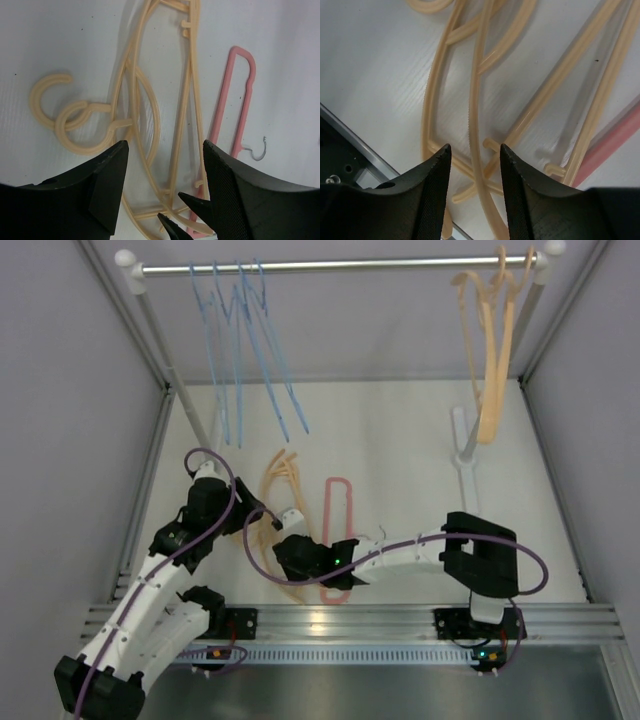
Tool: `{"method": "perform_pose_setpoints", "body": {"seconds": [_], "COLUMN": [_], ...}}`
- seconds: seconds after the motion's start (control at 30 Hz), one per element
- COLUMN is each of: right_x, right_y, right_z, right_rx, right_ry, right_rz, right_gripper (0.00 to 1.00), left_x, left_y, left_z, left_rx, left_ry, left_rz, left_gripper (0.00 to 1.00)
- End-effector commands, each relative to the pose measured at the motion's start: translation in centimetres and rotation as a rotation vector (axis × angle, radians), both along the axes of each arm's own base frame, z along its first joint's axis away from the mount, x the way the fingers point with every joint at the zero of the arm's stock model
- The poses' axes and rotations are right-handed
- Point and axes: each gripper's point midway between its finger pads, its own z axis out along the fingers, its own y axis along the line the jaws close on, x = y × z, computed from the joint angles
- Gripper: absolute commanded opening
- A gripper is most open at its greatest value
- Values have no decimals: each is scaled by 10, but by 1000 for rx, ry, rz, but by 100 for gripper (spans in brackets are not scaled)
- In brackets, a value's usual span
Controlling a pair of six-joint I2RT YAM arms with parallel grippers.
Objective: Organize the hangers
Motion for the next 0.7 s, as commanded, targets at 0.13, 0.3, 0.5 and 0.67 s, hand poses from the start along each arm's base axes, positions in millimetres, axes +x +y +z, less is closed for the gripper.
{"method": "perform_pose_setpoints", "body": {"seconds": [0.13, 0.3, 0.5, 0.67], "right_x": [-3, -2, 0, 0], "right_y": [28, 30, 29, 24], "right_z": [-10, -20, -25, -21], "right_rx": [37, 17, 4, 1], "right_ry": [-16, -18, -17, -24], "right_rz": [17, 14, 3, -11], "right_gripper": [40, 35, 13, 0], "left_x": [4, 2, 0, 0], "left_y": [2, 2, 2, 1], "left_z": [12, 10, 7, 9], "left_rx": [-1, -6, -9, -19], "left_ry": [-39, -37, -33, -36], "left_rz": [5, 3, 4, 1], "left_gripper": [66, 66, 66, 66]}}
